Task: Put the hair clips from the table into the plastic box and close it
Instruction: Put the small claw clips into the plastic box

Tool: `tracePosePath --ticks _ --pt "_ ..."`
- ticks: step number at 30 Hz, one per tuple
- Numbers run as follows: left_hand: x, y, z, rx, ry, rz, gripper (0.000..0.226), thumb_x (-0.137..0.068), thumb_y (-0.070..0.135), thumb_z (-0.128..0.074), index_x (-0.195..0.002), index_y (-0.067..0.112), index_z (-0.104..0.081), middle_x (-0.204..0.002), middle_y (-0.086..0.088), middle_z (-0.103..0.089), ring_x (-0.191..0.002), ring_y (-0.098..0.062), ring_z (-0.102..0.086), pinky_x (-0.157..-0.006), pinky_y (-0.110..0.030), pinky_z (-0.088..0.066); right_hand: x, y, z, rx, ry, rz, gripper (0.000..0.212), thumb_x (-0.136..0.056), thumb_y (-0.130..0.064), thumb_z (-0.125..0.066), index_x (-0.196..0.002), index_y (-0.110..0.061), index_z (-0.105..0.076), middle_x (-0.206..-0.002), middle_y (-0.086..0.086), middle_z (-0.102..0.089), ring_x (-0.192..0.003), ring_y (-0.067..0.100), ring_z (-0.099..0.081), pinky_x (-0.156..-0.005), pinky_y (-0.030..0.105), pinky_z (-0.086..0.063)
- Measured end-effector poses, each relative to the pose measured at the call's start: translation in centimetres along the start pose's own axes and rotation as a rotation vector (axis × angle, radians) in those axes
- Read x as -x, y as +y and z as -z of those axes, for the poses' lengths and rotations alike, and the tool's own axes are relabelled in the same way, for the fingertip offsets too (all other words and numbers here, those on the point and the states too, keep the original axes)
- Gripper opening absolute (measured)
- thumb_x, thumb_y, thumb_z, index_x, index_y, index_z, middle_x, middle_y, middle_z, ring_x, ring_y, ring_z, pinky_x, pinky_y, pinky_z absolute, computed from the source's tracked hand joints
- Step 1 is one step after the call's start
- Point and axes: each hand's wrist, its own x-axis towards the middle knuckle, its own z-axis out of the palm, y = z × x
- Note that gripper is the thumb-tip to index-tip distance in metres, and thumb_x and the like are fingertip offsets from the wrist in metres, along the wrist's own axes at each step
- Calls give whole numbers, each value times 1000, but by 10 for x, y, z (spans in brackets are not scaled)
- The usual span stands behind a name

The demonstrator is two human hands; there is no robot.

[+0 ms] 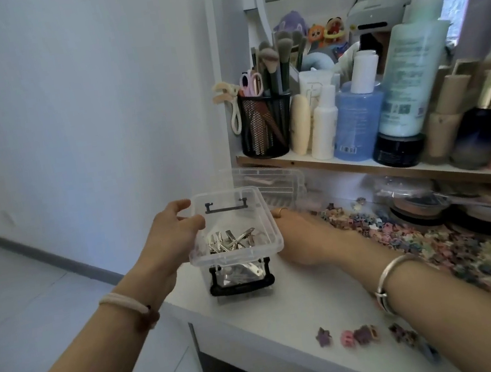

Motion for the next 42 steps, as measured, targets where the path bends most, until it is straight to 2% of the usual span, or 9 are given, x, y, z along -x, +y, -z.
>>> tracePosePath --ticks 4,16,22,27,29,32,35,39,42 --pt "1 -3 -2 -95 21 -58 47 -89 9 -48 -135 14 -44 -94 -7 -58 -67 -17 -51 -52 -25 -39 9 4 -1 44 35 -39 33 -90 -11 -37 -121 -13 -50 -130 8 -46 -106 29 -53 -82 42 -49" --pt "5 -5 -3 -47 11 -51 45 -93 12 -46 -137 17 -42 -82 1 -55 -61 -12 -51 -49 -22 -39 32 10 6 -59 67 49 26 -88 -8 -44 -110 -15 -57 -107 2 -54 -97 21 -53 -81 32 -46" --pt "4 -4 -2 -52 -2 -42 46 -92 11 -47 -137 16 -42 -78 4 -54 -60 -12 -53 -47 -21 -42 29 10 14 -99 41 1 16 -87 -8 -50 -96 -14 -61 -90 -2 -55 -83 15 -52 -66 21 -42" --pt "4 -4 -4 -73 -25 -55 45 -91 11 -48 -135 16 -44 -81 2 -55 -62 -13 -52 -45 -20 -41 38 6 66 -694 334 -114 8 -85 -19 -63 -86 -26 -61 -84 -14 -59 -78 2 -57 -75 18 -50" --pt "5 -4 -7 -77 -39 -65 45 -90 11 -48 -135 16 -45 -84 -1 -55 -63 -14 -51 -45 -21 -40 44 -5 89 -849 280 -29 9 -82 -18 -66 -83 -27 -64 -81 -13 -63 -77 4 -60 -76 19 -52" --pt "5 -5 -11 -63 -49 -73 45 -90 9 -48 -134 16 -46 -80 0 -54 -62 -14 -51 -48 -23 -37 49 -13 100 -815 91 21 8 -80 -19 -68 -85 -26 -69 -83 -16 -66 -79 4 -62 -81 21 -53" --pt "5 -5 -12 -63 -48 -80 44 -90 9 -48 -134 16 -47 -79 0 -54 -63 -14 -51 -49 -23 -37 48 -1 97 -851 159 -105 12 -84 -18 -63 -96 -19 -68 -93 -5 -69 -85 10 -64 -78 21 -54" --pt "3 -6 -14 -73 -49 -93 44 -90 10 -47 -134 16 -46 -90 -7 -57 -71 -19 -52 -52 -25 -39 47 18 61 -419 65 -223 20 -89 -15 -57 -108 -14 -63 -103 -4 -64 -81 5 -58 -75 19 -50" --pt "2 -7 -16 -80 -48 -104 44 -90 11 -47 -134 16 -46 -91 -6 -56 -71 -20 -51 -52 -25 -38 42 26 31 -133 -50 -202 28 -90 -16 -52 -117 -17 -58 -120 2 -59 -102 18 -58 -87 32 -49"
